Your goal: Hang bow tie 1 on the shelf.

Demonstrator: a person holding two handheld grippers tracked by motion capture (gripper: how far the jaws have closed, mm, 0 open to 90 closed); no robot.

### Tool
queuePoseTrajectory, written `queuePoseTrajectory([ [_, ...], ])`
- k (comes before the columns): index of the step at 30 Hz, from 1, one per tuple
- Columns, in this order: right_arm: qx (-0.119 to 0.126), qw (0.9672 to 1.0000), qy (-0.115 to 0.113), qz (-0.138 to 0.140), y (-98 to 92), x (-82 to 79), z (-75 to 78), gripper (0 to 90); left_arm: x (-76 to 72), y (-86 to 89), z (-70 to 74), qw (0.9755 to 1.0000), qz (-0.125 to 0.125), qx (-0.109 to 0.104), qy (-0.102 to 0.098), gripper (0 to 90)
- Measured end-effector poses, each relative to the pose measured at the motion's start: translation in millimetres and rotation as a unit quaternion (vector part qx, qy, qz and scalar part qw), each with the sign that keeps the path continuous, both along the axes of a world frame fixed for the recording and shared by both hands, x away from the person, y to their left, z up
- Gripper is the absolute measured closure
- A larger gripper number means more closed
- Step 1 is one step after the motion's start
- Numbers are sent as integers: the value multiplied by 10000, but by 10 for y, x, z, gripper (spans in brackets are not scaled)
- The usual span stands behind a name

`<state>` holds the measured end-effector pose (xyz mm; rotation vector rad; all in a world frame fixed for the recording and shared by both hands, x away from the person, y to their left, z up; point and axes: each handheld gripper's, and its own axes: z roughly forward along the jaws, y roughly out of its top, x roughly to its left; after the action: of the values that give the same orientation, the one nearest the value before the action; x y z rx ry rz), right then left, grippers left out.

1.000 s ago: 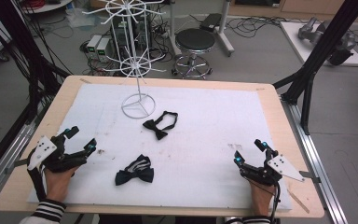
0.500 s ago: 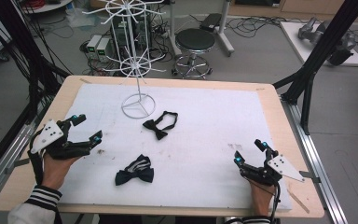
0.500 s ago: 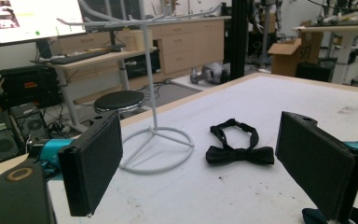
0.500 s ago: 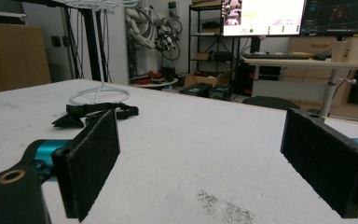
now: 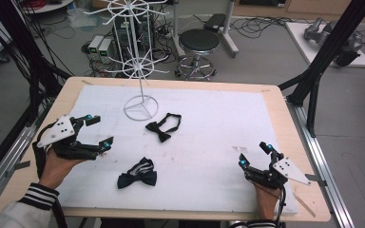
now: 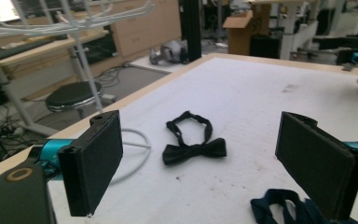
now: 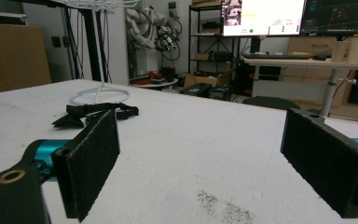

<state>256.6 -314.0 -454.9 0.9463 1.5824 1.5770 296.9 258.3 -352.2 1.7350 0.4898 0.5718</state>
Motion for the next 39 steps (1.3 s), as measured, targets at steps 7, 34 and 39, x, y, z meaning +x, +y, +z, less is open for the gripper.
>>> queuePoseTrajectory([
  [7,16,10000,10,5,0,-3,-1,111,-36,-155,111,9981,-426,411,193,153],
  [34,15,10000,-9,5,-4,0,-2,111,-159,-710,163,9619,-1366,2240,763,170],
  [39,16,10000,-15,6,-4,0,-1,111,-190,-791,96,9513,-1479,2557,884,174],
])
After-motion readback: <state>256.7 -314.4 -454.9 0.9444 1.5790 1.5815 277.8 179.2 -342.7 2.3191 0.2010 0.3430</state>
